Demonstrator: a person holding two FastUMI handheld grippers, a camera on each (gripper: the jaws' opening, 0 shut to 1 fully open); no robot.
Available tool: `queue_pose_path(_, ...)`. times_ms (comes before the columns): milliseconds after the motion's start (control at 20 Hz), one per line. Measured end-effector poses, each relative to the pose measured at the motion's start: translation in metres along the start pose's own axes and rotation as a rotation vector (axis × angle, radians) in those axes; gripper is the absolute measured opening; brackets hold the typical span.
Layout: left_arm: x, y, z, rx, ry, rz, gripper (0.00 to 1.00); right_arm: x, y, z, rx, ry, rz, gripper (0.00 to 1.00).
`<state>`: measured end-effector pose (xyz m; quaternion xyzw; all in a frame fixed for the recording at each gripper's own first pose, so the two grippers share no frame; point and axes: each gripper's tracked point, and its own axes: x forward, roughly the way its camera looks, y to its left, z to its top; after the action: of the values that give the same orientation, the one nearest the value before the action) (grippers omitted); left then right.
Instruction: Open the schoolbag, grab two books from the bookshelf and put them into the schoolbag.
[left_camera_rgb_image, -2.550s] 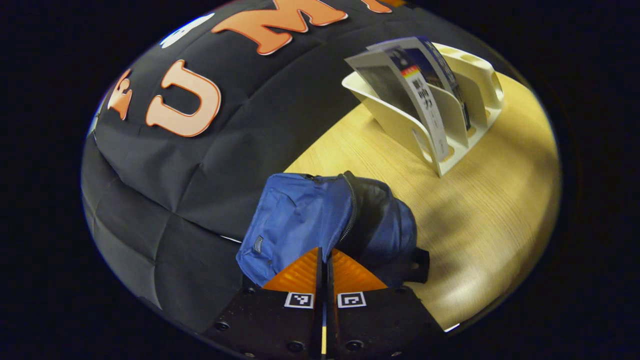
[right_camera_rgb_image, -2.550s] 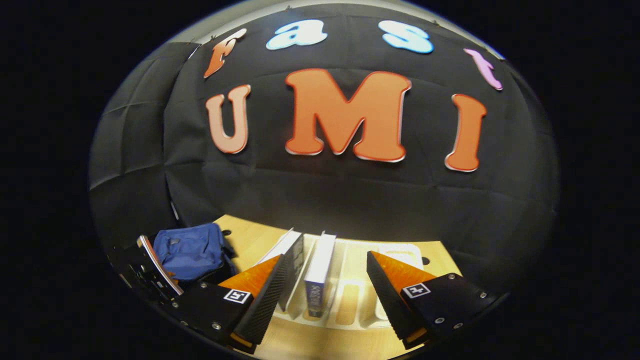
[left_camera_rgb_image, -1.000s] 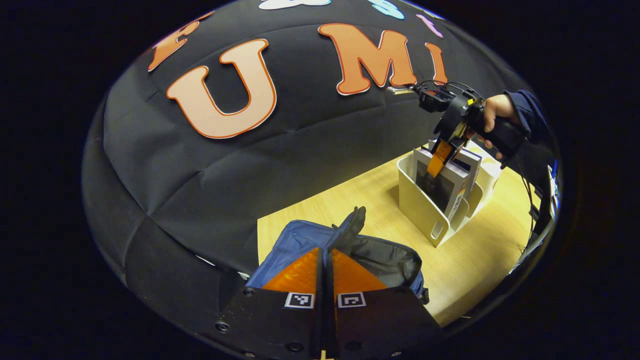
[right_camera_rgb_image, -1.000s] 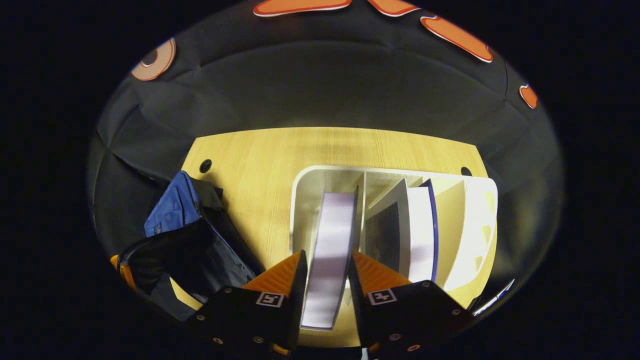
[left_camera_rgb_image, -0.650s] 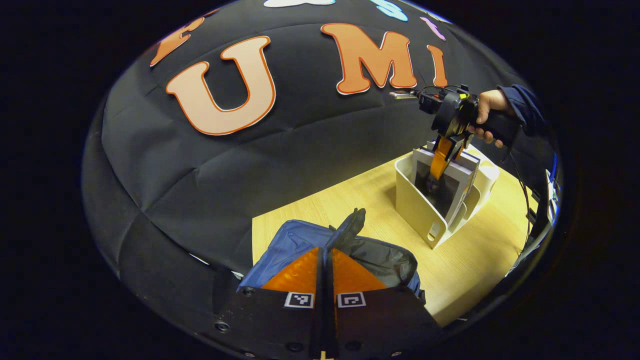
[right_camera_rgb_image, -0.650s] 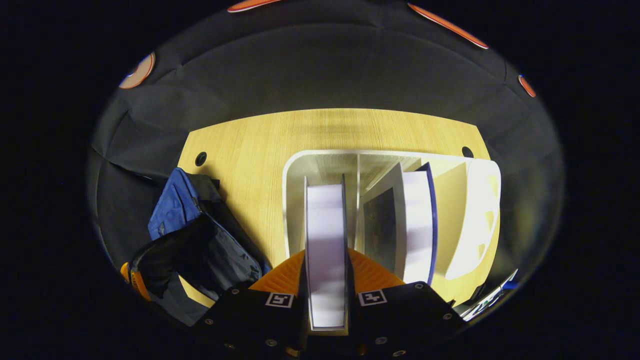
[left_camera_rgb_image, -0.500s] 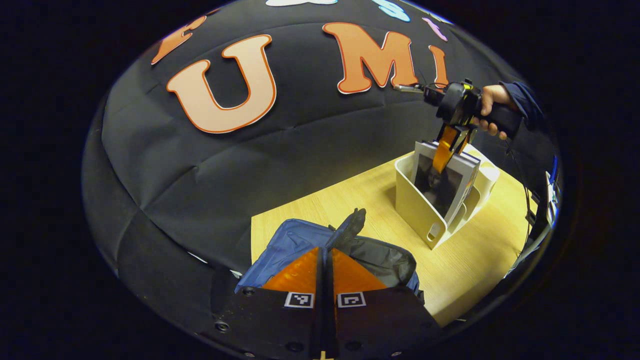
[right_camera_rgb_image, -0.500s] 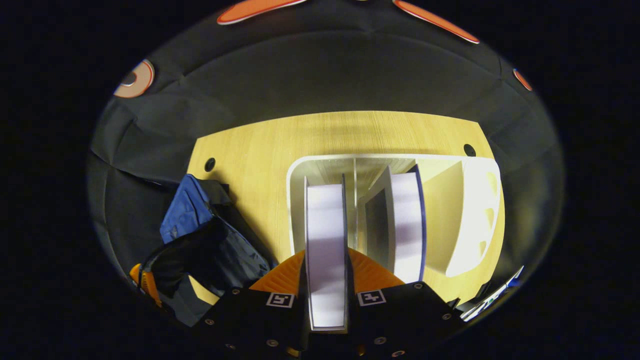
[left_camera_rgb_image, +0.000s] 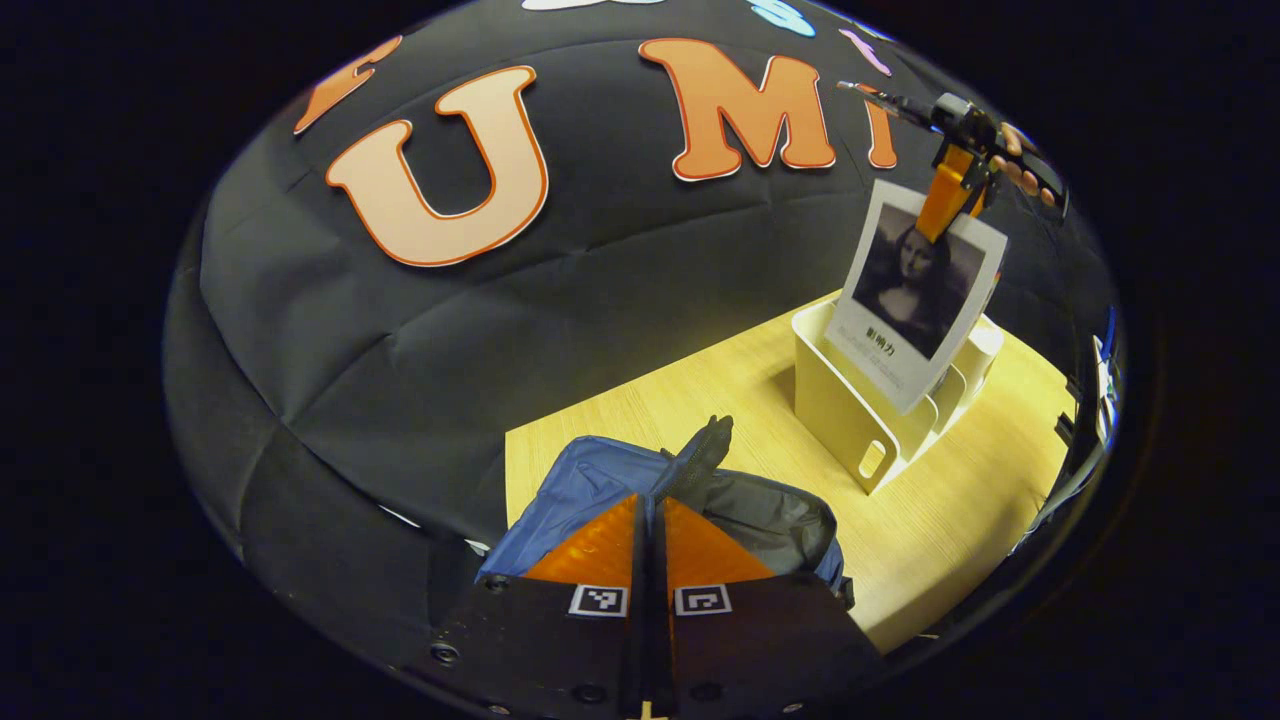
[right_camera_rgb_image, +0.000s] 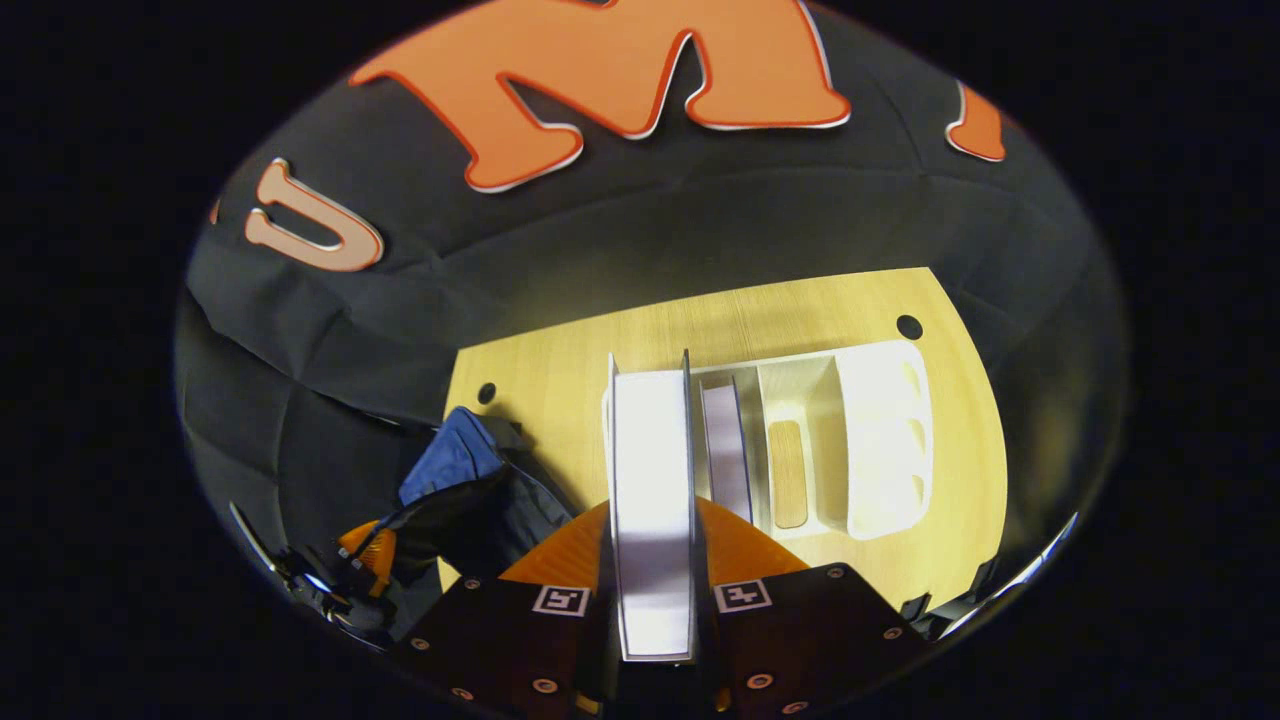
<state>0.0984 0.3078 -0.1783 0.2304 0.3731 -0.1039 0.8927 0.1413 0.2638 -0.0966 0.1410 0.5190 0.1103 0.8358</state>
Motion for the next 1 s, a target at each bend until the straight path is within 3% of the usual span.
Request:
queue_pose_path(150, 0.000, 0.001, 0.001, -0.004, 0.006, 0.004, 0.03, -0.026, 0.002, 0.000, 0.029, -0.076, 0.056, 0.31)
queue_pose_path(400, -0.001, 0.008, 0.005, -0.027, 0.018, 0.002, 0.03, -0.044, 0.025, -0.030, 0.093, -0.097, 0.207, 0.30)
queue_pose_path(800, 0.001, 0.023, 0.017, -0.054, 0.049, -0.012, 0.03, 0.001, 0.084, -0.096, 0.193, -0.034, 0.400, 0.30)
queue_pose_path(1000, 0.002, 0.021, 0.022, -0.077, 0.053, -0.032, 0.03, 0.028, 0.111, -0.125, 0.234, -0.029, 0.433, 0.30)
